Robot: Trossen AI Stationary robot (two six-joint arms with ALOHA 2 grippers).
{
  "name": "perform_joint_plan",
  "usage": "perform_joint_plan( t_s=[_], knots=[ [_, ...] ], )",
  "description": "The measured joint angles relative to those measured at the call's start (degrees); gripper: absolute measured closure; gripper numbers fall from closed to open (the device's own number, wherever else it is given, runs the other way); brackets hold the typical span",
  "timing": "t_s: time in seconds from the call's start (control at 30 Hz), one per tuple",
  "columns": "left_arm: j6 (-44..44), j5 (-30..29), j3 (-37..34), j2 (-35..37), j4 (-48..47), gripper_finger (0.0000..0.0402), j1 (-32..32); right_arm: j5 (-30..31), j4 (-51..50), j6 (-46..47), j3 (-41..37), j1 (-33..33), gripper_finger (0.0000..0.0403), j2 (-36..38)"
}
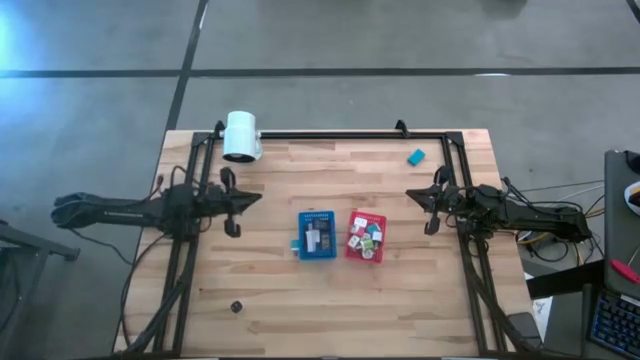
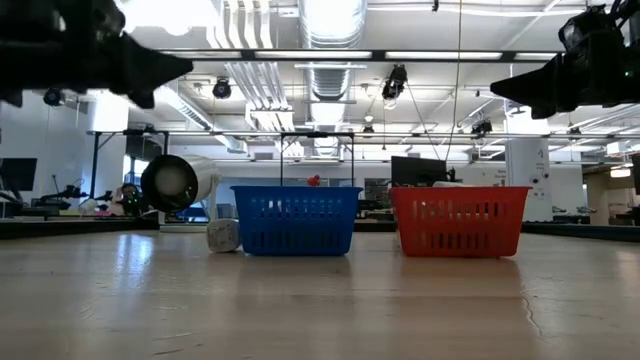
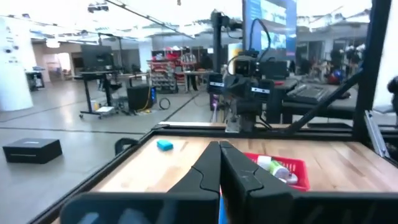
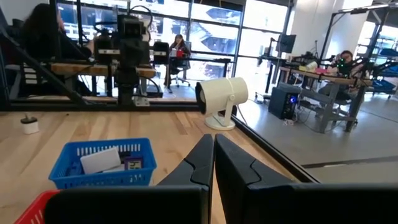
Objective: Sort adapters and digital timers
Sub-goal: Put the blue timer into the blue bin
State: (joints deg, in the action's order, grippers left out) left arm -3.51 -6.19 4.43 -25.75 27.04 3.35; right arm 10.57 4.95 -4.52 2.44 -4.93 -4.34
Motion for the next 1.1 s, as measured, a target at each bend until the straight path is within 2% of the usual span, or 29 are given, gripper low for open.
perform_joint_plan(
  t_s=[0.13, 0.23, 0.33, 0.43, 0.57, 0.73, 0.83, 0.97, 1.1],
  knots=[
    [0.4, 0.0, -3.8, 6.1, -0.1, 0.0397, 2.1, -1.0, 0.0, 0.1, 0.0, 0.0, 0.0394, 0.0],
    [0.2, 0.1, -4.1, 9.3, -3.0, 0.0398, 3.5, -4.1, 0.0, 0.1, 0.0, 0.0, 0.0394, 0.0],
    [0.2, 0.1, -4.1, 11.1, -7.0, 0.0399, 4.2, -4.4, 0.6, 3.0, 0.0, 0.0, 0.0394, 0.0],
    [0.2, 0.1, -4.1, 11.4, -8.3, 0.0395, 4.2, 0.8, 1.8, 7.2, 0.0, 0.0, 0.0394, -0.1],
    [0.2, 0.2, -4.1, 11.4, -7.9, 0.039, 4.2, 9.3, -1.6, 9.1, 2.7, 0.0, 0.0394, -3.4],
    [-0.3, 0.2, -4.1, 11.4, -7.8, 0.0394, 4.2, 14.4, -6.2, 10.8, 10.2, -0.4, 0.0394, -13.9],
    [-0.5, 0.4, -4.1, 11.4, -7.8, 0.0394, 4.2, 16.5, -14.6, 13.3, 17.4, -2.0, 0.0394, -22.1],
    [-0.5, 0.4, -4.1, 11.4, -7.8, 0.0389, 4.2, 15.9, -29.5, 17.2, 29.2, -6.6, 0.0394, -35.7],
    [-0.5, 1.3, -4.1, 11.4, -8.2, 0.0389, 4.2, 9.4, -40.5, 17.3, 40.8, -14.1, 0.0394, -49.6]
  ],
)
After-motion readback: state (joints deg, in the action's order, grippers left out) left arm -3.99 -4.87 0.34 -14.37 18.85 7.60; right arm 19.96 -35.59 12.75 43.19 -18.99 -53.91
